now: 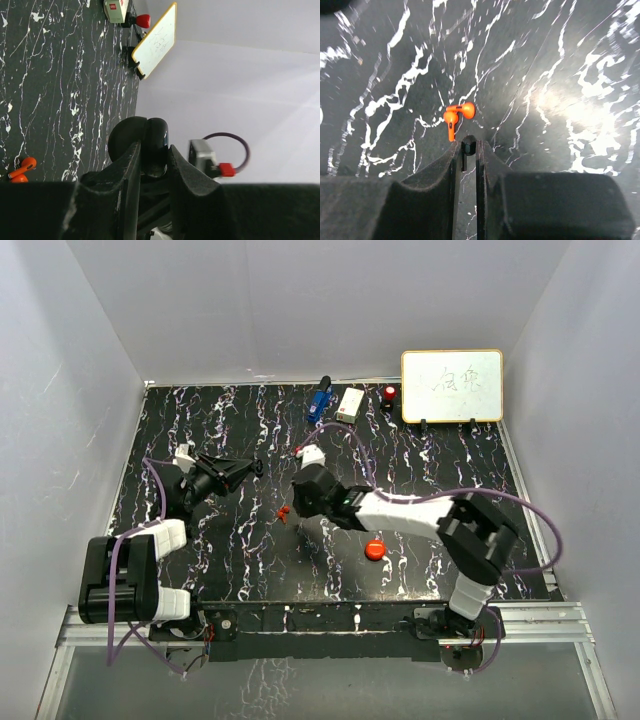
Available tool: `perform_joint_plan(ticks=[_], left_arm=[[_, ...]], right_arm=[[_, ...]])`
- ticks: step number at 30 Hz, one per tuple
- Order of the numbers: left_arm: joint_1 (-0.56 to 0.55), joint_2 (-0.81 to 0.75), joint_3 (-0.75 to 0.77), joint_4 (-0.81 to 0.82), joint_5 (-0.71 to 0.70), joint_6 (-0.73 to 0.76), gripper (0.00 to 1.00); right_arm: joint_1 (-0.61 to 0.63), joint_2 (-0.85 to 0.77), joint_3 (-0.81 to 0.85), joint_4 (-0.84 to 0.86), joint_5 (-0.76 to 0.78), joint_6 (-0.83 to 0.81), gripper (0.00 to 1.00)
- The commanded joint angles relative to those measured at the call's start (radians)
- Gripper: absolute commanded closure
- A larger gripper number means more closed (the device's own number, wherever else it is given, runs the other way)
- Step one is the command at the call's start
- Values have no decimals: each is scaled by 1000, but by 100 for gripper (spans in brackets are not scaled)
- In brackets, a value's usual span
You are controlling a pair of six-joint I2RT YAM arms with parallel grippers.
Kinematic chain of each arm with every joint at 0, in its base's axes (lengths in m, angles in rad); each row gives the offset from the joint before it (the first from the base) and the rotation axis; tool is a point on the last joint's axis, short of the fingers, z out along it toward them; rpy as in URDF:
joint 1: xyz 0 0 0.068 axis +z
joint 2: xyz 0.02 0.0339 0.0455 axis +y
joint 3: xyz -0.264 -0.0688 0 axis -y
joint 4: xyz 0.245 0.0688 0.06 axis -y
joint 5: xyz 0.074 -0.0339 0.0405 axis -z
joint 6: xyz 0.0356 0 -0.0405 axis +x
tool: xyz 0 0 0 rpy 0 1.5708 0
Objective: Insert the wireless bluetooth earbuds into the charging case
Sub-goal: Pick up the earbud from the center of the board.
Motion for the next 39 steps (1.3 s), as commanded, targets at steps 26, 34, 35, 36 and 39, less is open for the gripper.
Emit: perform_joint_plan(ticks=[26, 34, 35, 36, 39], left_arm=[[-258, 208, 183, 239, 165, -68, 100], [-285, 248, 177, 326, 168, -127, 100], [-287, 250, 177, 324, 163, -131, 100], [-287, 250, 177, 321, 160, -136, 100], [-298, 254, 178, 312, 147, -153, 100]], right_arm=[[-201, -462, -401, 808, -107, -279, 100], [-208, -449, -431, 939, -161, -291, 100], [-208, -443, -433, 949, -168, -292, 100], [-209, -439, -436, 962, -176, -295, 100], [-209, -419, -458, 1027, -203, -306, 100]])
